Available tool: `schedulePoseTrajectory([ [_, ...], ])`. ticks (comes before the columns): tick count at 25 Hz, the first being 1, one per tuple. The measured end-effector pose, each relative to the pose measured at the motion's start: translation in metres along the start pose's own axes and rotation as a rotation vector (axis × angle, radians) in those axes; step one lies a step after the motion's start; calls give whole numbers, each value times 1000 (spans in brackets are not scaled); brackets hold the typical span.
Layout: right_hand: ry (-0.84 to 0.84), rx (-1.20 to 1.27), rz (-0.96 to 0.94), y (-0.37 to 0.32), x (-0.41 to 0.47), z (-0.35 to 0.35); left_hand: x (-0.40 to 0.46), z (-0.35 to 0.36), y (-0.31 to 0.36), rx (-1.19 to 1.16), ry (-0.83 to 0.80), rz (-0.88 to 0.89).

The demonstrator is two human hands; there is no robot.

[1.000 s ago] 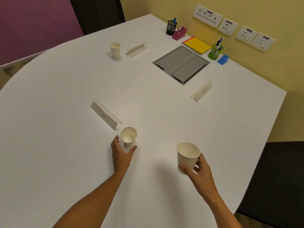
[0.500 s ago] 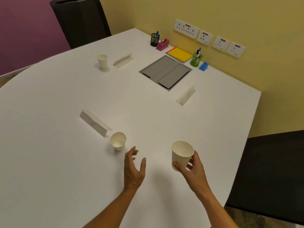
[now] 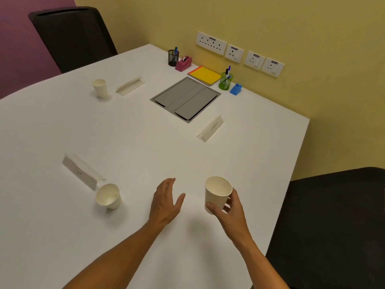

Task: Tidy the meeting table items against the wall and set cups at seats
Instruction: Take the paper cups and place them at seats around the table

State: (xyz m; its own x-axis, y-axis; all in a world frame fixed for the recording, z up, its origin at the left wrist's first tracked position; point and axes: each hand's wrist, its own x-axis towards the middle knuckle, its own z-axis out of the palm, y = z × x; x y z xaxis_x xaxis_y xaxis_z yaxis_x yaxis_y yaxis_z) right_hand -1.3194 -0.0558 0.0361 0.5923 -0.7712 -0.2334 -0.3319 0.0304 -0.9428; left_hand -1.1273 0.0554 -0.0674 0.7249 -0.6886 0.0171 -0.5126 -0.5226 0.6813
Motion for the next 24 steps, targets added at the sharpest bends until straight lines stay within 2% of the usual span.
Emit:
schedulePoseTrajectory([
  [3,24,26,5,9,27,-23,29,27,15,92,-109,-21],
  [8,59,-10,18,28,81,-67,85,81,50,219,-230,71],
  [12,60,-66,26,41,126,-90,117,114,48,410,-344,88],
  [16,63,-77,26,44,187,-109,114,139,30,564,-301,152],
  [24,55,-178,-16,50,323,-127,116,144,23,558,-300,126],
])
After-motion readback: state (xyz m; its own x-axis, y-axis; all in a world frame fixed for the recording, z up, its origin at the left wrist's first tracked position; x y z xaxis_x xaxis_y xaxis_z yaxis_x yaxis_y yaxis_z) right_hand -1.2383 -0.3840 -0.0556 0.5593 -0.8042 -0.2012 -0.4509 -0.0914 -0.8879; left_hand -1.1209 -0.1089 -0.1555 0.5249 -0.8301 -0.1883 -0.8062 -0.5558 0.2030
